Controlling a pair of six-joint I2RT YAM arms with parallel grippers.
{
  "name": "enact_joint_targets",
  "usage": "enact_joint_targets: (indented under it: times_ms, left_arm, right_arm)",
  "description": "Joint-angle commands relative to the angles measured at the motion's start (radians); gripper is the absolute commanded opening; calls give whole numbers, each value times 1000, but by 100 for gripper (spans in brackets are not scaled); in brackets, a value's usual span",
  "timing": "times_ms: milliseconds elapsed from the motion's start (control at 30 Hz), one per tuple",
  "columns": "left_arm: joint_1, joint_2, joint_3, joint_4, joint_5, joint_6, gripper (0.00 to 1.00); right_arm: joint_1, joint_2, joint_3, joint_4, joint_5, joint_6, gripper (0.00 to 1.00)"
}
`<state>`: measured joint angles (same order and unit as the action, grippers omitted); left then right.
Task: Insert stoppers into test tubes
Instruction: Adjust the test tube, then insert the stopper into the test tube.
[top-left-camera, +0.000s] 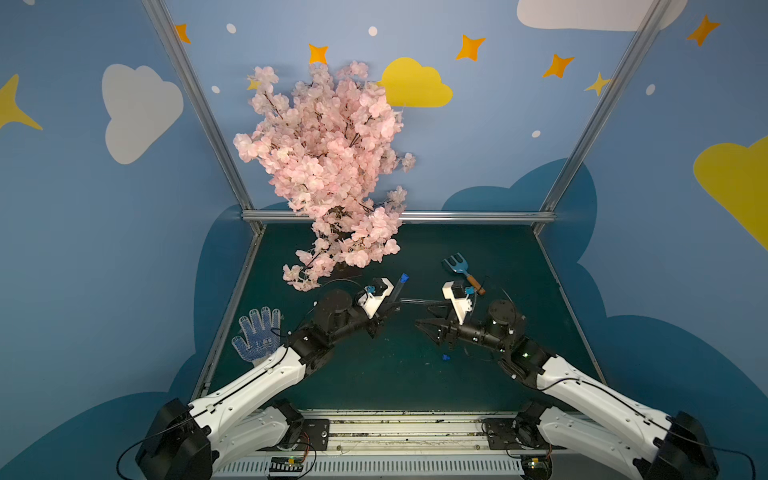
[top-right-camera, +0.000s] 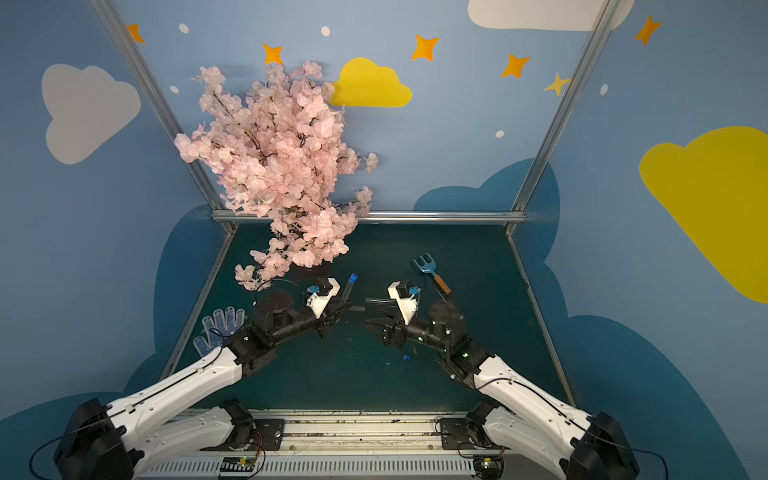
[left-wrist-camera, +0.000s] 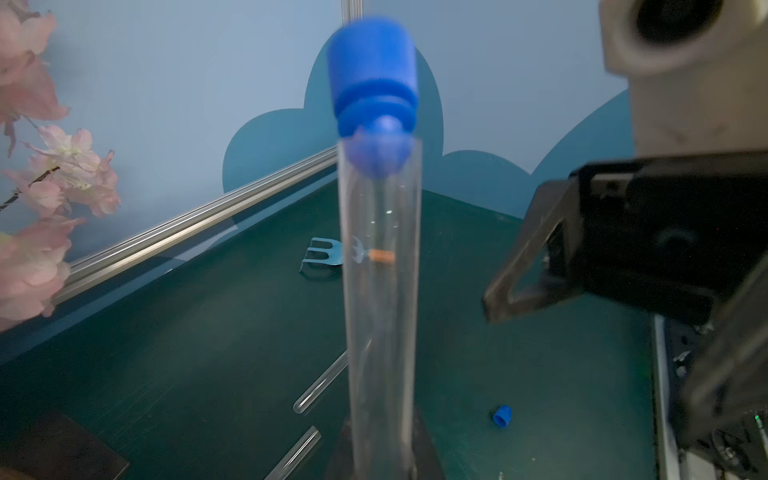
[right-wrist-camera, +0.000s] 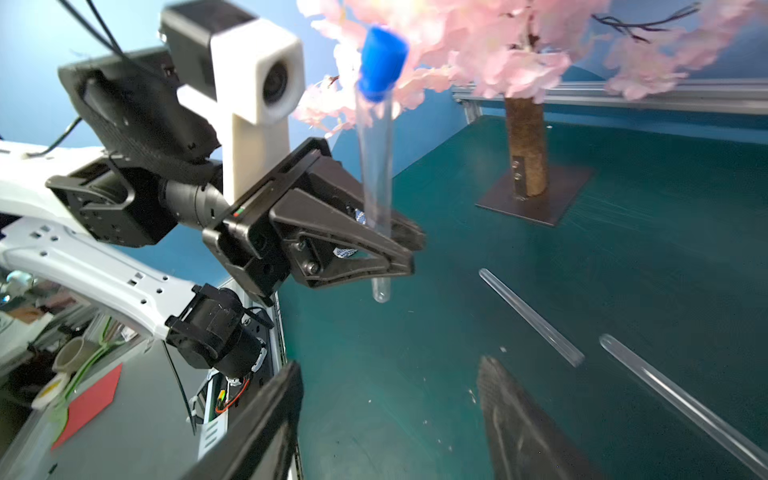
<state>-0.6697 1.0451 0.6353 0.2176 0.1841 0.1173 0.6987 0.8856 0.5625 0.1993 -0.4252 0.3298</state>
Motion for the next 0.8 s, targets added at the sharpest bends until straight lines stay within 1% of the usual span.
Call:
enact_joint_targets:
  times_ms: [0,33,100,167,233,267,400,433,500,567,667,767]
  left_arm:
    - [6,1,-12,-75,-6,151,2]
    - [5,4,-13,-82,-4,172,2]
    - [5,14,-17,-96,17,233,2]
    - [5,30,-16,-109,22,281,2]
    - [5,42,-13,-120,28,331,2]
    - [5,45,-13,-124,37,358,2]
    - [6,51,-10,-132,43,419,2]
    - [6,56,-9,-132,69,428,2]
    - [5,66,-6,-133,84,438,2]
    - [5,82,-9,-116,94,441,2]
    - [5,101,-4,-113,102,438,2]
    - [5,110,-5,-114,108,440,2]
  right_arm:
    - [-89,-4,103,-392,-27,90,60]
    - [-124,24,169,-472,-51,114,58]
    - [-189,106,274,-610,-170,126,53]
    - [-220,186,372,-712,-282,107,46]
    - [-238,233,432,-745,-368,112,39]
    - [-243,249,455,-748,-404,116,38]
    - [-246,274,515,-741,-451,121,40]
    - [-247,282,521,-727,-457,128,40]
    - [-241,302,519,-670,-470,157,37]
    - [-219,340,507,-568,-496,217,36]
    - [-183,384,520,-537,-497,233,35]
    - [-172,390,512,-518,-471,236,35]
